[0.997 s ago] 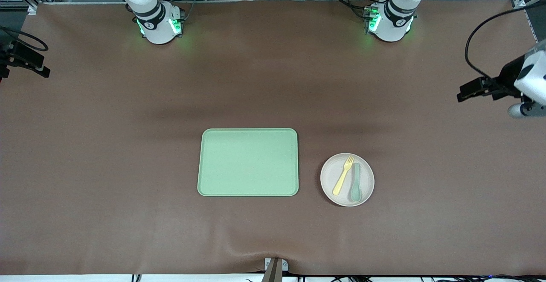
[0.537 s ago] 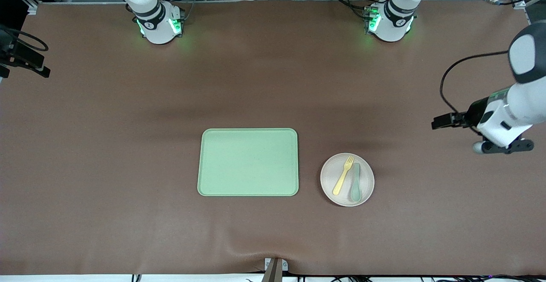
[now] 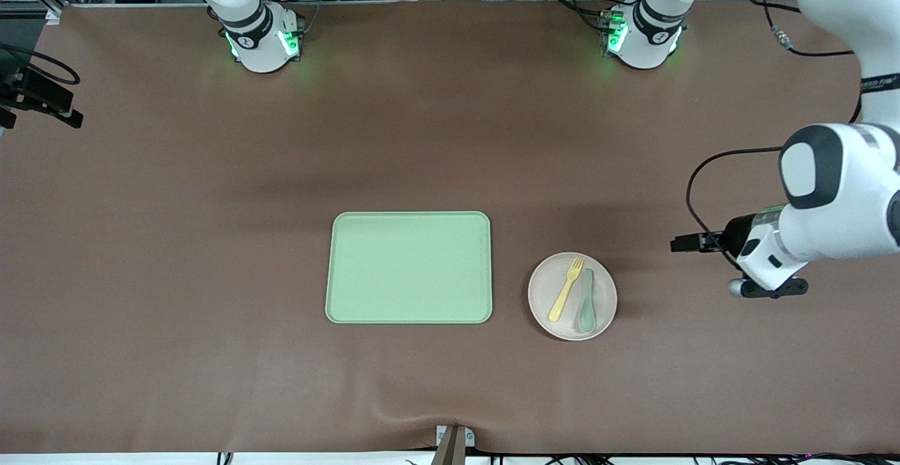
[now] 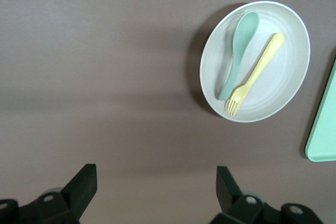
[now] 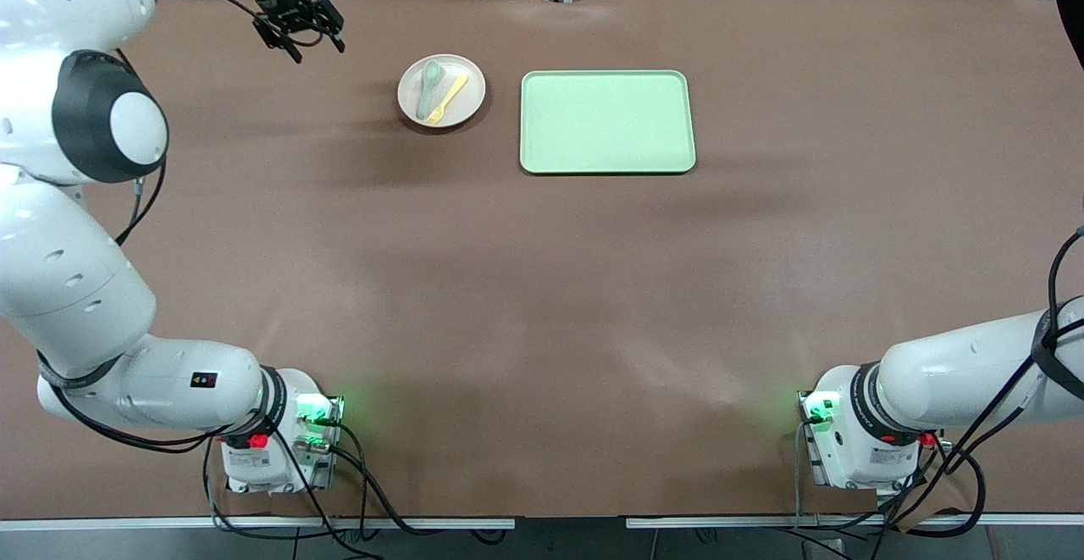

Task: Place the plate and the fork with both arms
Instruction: 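Move the left gripper down to the rim of the white plate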

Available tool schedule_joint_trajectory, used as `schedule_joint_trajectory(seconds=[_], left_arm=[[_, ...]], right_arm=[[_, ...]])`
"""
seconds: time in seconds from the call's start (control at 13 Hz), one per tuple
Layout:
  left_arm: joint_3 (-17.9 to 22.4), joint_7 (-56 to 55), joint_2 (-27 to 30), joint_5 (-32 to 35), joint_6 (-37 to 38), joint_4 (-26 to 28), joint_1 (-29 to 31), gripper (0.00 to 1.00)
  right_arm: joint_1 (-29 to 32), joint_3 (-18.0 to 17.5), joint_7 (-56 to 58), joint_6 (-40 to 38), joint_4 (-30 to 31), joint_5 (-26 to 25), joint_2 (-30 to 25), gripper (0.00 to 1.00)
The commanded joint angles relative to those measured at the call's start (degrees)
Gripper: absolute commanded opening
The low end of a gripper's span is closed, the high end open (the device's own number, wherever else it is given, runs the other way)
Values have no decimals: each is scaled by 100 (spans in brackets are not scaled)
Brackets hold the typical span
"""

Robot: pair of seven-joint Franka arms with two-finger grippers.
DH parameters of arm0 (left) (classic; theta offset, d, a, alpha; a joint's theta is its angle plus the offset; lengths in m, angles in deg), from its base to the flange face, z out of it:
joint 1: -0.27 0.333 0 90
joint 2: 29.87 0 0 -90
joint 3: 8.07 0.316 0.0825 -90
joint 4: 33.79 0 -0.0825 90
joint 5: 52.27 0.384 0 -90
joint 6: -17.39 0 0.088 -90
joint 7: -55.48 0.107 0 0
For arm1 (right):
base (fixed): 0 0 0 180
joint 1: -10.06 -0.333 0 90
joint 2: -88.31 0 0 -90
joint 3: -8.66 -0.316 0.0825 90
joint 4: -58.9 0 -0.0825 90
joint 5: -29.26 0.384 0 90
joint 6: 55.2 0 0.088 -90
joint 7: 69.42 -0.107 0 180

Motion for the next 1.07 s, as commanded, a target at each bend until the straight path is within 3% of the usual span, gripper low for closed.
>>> schedule_joint_trajectory(seconds=[0.0, 0.38, 0.69, 1.0], left_arm=[[-228, 103, -319, -104, -351, -75, -24, 100], [-272, 314, -917, -16, -1326, -110, -165, 100], [-527, 323, -1330, -218, -1996, -110, -218, 100], [-536, 367, -1568, -254, -2120, -233, -218, 82]], right_arm=[[-60, 23, -28, -7, 5, -58, -24, 100], [-60, 23, -28, -7, 5, -49, -32, 100], [-60, 23, -28, -25, 5, -49, -32, 100], [-60, 23, -28, -25, 5, -49, -32, 100]])
